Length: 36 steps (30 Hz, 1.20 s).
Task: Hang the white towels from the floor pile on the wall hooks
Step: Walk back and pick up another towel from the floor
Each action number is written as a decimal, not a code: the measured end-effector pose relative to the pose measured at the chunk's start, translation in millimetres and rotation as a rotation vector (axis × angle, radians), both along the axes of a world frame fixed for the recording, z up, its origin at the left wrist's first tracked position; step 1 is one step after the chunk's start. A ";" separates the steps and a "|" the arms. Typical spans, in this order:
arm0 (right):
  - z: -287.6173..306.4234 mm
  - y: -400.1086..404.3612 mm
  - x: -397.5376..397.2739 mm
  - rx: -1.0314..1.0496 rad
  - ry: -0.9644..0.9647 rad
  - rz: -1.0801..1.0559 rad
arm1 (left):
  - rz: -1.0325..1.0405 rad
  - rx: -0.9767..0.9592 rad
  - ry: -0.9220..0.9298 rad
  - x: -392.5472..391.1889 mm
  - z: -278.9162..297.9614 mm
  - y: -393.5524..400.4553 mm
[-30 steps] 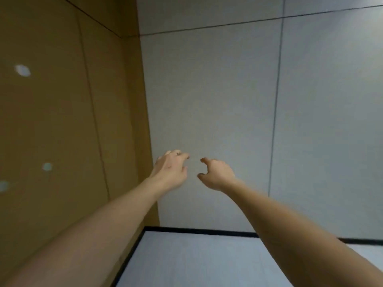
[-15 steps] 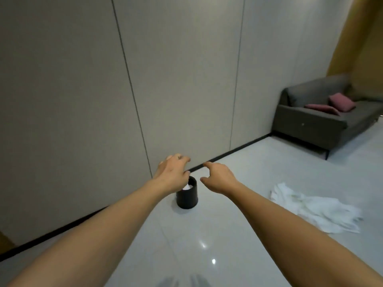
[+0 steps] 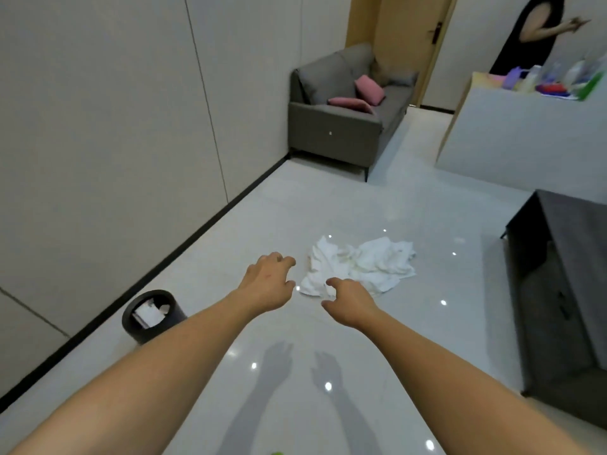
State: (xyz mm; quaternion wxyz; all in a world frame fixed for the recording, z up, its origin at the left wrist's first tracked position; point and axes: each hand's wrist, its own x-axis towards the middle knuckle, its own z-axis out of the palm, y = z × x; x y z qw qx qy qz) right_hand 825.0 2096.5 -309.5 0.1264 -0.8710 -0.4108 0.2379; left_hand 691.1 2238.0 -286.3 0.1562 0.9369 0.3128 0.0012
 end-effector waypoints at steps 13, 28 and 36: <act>-113.4 46.1 226.4 -0.158 0.192 -0.283 | -0.207 -0.138 0.187 245.4 -103.6 94.4; -254.1 161.0 471.1 -0.278 0.495 -0.372 | 0.082 -0.372 0.366 456.7 -238.3 197.1; -400.8 236.2 470.3 -0.372 0.657 -0.435 | 0.110 -0.510 0.466 489.8 -381.8 255.7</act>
